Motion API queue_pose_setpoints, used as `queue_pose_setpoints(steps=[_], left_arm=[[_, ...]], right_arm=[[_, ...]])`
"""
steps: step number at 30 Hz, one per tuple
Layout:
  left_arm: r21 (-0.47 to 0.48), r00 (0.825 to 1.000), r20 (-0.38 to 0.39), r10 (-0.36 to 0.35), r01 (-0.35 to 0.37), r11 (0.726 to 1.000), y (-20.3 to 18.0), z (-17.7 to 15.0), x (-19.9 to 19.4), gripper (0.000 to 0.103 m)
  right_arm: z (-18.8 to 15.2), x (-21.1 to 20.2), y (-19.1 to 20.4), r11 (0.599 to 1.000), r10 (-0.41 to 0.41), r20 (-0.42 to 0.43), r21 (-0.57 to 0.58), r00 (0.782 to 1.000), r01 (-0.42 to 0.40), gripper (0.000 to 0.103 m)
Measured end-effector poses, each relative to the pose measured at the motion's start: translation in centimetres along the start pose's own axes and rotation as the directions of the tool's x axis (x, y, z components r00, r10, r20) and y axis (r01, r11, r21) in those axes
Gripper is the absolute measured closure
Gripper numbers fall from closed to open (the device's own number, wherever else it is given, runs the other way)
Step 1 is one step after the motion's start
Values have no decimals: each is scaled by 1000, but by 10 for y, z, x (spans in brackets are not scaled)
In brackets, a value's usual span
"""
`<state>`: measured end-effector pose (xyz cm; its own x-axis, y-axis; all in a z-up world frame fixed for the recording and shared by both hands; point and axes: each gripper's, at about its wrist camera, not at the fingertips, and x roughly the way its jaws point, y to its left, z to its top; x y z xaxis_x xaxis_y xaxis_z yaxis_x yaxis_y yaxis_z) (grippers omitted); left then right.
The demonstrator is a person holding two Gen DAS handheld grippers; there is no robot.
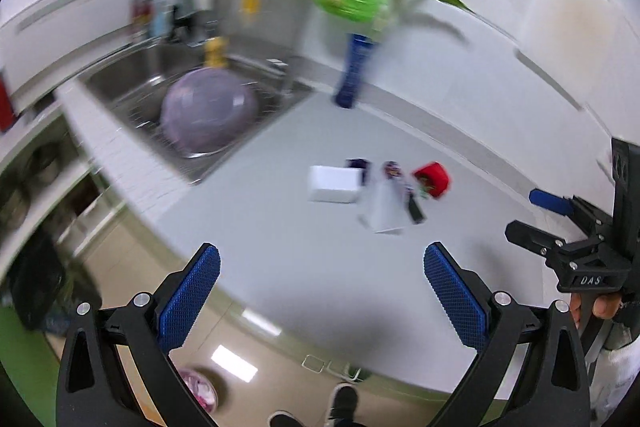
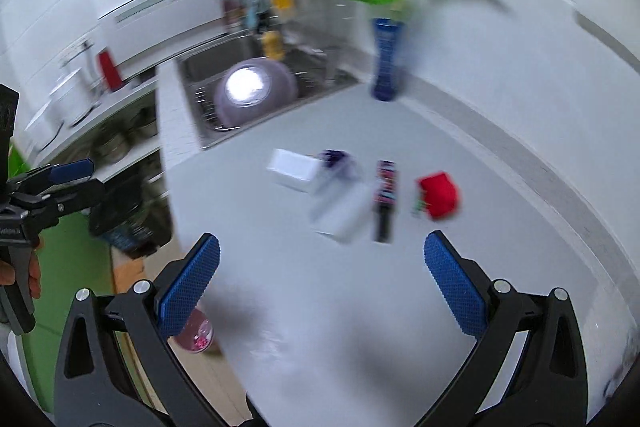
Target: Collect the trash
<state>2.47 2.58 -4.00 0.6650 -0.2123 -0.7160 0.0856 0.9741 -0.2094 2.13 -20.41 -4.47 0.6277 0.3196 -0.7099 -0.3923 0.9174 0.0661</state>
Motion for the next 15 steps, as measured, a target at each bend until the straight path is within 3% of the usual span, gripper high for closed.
queue_pose_setpoints(steps=[7,15], left_arm=[[88,996,-65,-54,60,994,-51,18,46,5],[114,991,-114,-65,78,990,-78,34,93,5]], right_arm=[[-8,4,-55,996,-58,-17,72,998,59,3],[2,56,-98,994,-76,-94,68,993,82,3]])
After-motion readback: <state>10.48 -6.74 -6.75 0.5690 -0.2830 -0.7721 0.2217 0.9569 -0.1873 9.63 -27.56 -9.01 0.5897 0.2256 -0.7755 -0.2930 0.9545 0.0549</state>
